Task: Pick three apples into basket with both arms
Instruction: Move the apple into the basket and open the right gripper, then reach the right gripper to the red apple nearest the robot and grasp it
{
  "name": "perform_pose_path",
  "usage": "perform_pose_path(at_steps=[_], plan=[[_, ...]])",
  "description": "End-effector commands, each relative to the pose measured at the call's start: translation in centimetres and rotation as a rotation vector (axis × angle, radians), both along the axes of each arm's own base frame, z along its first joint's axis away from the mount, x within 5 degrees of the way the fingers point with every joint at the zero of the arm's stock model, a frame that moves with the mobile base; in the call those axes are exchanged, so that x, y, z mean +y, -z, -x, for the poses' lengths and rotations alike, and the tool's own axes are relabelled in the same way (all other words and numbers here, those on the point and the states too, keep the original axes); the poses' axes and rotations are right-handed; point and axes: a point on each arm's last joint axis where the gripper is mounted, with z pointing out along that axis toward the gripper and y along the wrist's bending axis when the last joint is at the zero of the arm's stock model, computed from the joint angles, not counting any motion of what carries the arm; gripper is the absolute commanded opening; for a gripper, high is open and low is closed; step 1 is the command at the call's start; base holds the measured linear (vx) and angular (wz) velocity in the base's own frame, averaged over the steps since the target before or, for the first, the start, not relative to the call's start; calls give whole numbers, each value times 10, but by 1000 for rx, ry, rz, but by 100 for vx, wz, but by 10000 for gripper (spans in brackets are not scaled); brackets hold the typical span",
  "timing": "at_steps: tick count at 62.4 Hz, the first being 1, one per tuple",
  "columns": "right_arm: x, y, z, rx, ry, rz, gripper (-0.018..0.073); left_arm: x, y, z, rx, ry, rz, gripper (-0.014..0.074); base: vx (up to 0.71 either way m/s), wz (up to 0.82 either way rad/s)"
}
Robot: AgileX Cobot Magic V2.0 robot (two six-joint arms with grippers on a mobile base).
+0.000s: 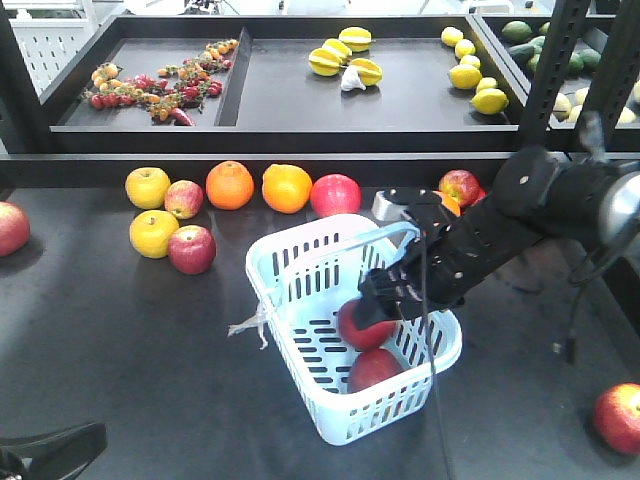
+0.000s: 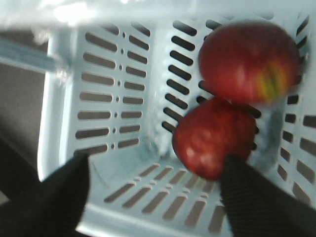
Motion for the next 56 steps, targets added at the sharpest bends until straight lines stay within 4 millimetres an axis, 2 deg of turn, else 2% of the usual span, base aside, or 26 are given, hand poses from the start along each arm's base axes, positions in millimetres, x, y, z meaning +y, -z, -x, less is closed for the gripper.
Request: perform_pose_path(at_steps=[1,11,17,22,29,35,39,46,51,56], plan=[[-6,-41,9,-96,-4,12,329,0,-10,-4,-32,-29,35,-7,0,0],[-20,-73,25,-189,-16,100,-16,0,-10,-4,-32,-29,35,-7,0,0],[-32,-93,37,-216,21,111,-10,0,-10,-4,-32,-29,35,-7,0,0],[-49,-109,45,-240,69,117,-8,0,-10,-4,-31,-29,35,-7,0,0],[-90,-128,52,-282,199,141,-8,0,-10,-4,-31,-28,35,-7,0,0],[-133,-137,58,-283,343,162,-8,0,-10,-4,-30,-27,35,-7,0,0],[-164,-137,63,-254,433,182,-8,0,-10,-4,-30,-27,35,-7,0,0],[-206,-129,74,-201,571,198,-8,0,-10,-4,-30,-27,35,-7,0,0],[-224,-117,80,-180,645,210,-8,0,-10,-4,-31,-28,35,-6,0,0],[-234,-101,85,-152,682,239,-4,0,-10,-4,-32,-30,35,-6,0,0]])
